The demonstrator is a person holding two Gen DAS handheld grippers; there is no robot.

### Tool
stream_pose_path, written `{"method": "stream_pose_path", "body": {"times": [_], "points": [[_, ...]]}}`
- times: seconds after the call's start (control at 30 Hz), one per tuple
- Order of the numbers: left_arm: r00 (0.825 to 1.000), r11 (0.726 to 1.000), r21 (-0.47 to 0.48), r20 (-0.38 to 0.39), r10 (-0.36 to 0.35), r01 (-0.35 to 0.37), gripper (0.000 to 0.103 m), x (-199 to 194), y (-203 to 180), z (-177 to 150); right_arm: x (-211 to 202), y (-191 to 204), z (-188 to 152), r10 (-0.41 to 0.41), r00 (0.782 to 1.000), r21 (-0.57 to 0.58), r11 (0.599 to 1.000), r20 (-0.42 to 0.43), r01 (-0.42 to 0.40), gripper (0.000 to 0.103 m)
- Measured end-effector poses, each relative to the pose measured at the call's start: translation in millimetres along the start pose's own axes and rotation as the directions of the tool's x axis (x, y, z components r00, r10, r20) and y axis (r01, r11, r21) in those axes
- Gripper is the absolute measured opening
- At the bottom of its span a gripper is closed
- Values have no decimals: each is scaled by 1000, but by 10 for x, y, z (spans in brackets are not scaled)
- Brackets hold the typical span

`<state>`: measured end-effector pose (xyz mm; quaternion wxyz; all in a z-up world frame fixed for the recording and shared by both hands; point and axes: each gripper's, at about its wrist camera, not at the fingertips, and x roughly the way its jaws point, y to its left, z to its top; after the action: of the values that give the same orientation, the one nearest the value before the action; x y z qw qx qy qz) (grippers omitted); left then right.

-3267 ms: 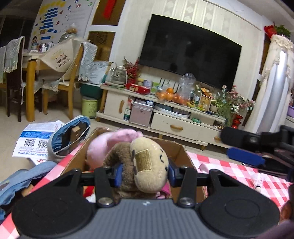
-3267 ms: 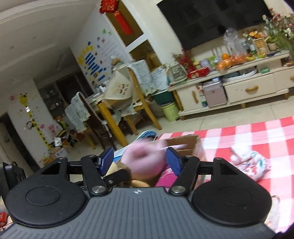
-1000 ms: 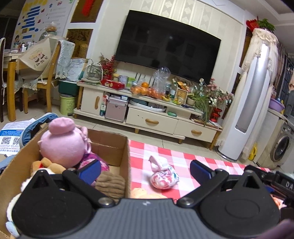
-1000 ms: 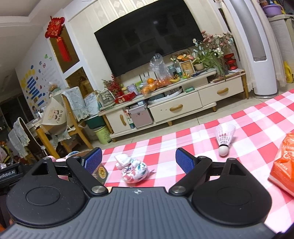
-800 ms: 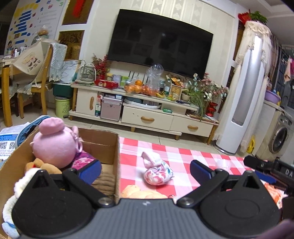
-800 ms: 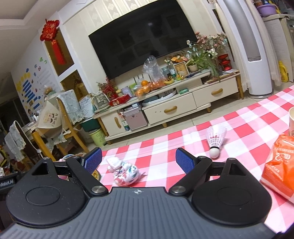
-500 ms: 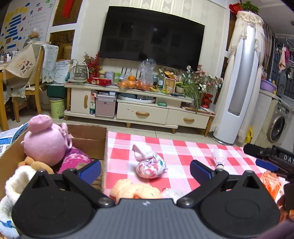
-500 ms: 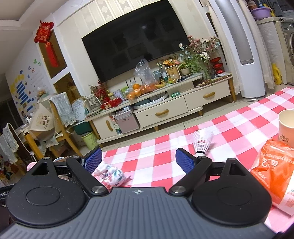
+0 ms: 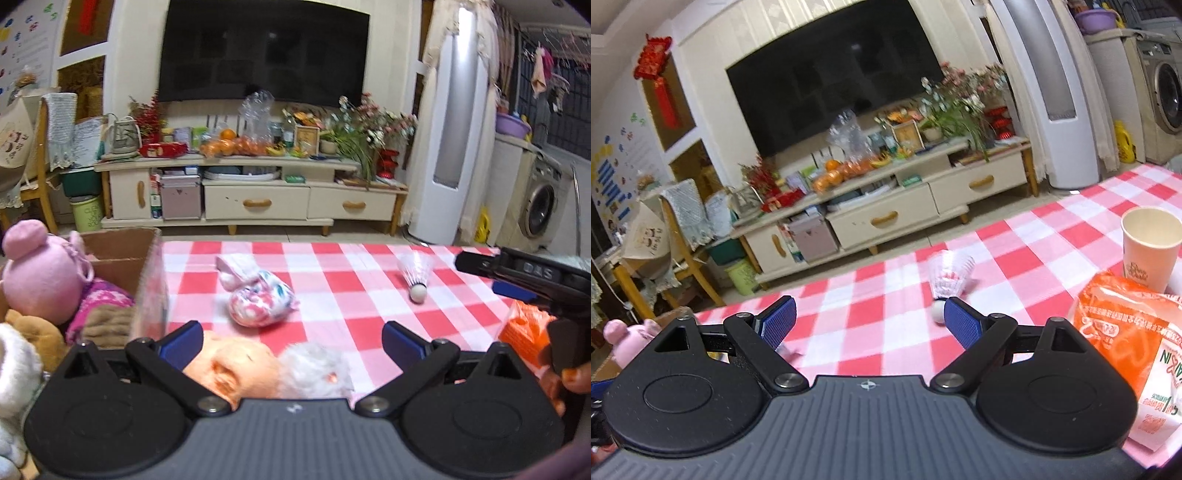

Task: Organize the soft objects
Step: 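Reach the left tool to the white fluffy ball while the right tool reaches the white shuttlecock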

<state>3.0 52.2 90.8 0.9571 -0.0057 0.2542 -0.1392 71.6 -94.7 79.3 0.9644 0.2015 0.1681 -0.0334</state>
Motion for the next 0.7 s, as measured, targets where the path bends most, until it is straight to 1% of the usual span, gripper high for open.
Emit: {"method": "stream_pose_path", "body": {"times": [0.2, 0.33, 0.53, 0.7], "points": [[999, 999, 42, -40, -25, 26, 102, 118, -167, -74, 177, -92, -2, -37, 999, 5, 999, -30, 37, 103], [997, 997, 57, -63, -41, 44, 102, 195, -250, -111, 238, -109, -15, -43, 998, 6, 999, -49, 43, 103], [993, 995, 66, -98, -64, 71, 102, 317, -347, -189, 302, -77, -51, -65, 996, -62, 996, -54, 61, 103], [992, 995, 72, -111, -56, 65, 102, 391, -390, -226, 444, -109, -57, -92, 993, -104, 991, -78, 83, 103]]}}
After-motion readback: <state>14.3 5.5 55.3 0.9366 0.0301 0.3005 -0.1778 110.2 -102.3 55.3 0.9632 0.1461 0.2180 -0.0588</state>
